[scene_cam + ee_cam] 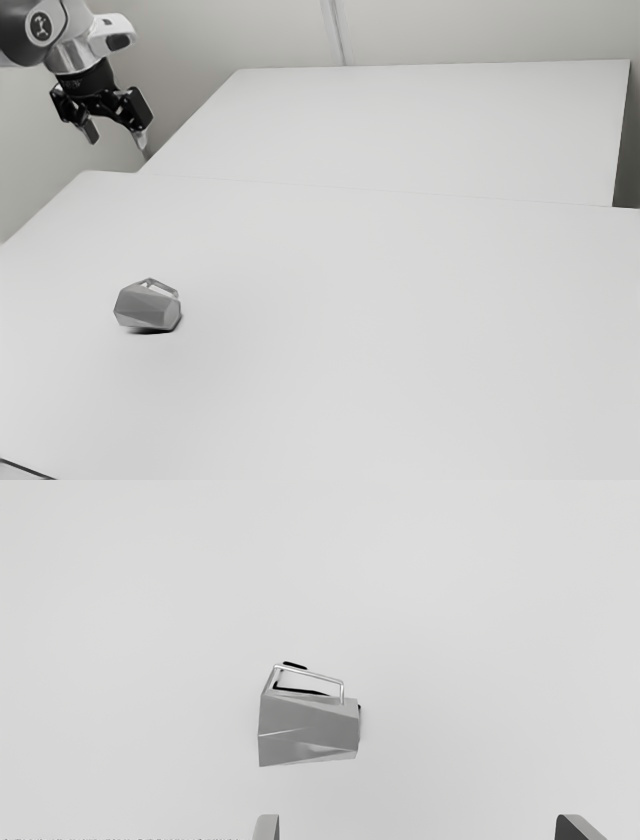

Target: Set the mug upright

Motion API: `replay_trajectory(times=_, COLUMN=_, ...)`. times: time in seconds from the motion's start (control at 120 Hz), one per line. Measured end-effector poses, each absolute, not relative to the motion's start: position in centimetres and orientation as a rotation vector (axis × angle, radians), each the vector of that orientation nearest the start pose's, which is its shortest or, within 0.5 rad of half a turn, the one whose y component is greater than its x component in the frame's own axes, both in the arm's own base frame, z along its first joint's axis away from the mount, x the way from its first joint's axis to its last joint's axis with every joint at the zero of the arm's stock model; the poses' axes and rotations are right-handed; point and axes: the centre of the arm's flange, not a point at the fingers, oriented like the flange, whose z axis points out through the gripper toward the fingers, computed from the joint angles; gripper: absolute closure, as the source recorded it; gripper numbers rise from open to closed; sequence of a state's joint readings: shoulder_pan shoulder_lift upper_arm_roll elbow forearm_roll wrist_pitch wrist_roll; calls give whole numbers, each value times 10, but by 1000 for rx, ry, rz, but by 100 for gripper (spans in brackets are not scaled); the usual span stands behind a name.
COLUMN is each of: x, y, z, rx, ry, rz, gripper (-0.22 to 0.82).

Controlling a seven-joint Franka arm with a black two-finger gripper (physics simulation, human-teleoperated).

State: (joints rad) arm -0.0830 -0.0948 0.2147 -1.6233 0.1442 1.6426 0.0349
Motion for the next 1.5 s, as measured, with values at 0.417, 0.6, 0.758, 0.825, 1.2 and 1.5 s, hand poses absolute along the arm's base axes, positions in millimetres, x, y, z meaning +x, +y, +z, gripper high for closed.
replay_trajectory(times=0.417, x=509, y=164, z=611, rx=-3050, ry=-470, rz=-27, gripper=0)
replay_trajectory(times=0.6, x=507, y=231, z=545, rx=-3173, ry=-773, rz=130, gripper=0)
replay_trajectory(times=0.758, x=510, y=267, z=491, rx=-3265, ry=-890, rz=241, gripper=0)
replay_trajectory(times=0.825, x=513, y=274, z=469, rx=-3306, ry=-903, rz=292, gripper=0)
replay_trajectory(times=1.2, x=506, y=343, z=369, rx=-3515, ry=-900, rz=405, gripper=0)
replay_trajectory(times=1.5, x=515, y=341, z=320, rx=-3711, ry=-799, rz=389, gripper=0)
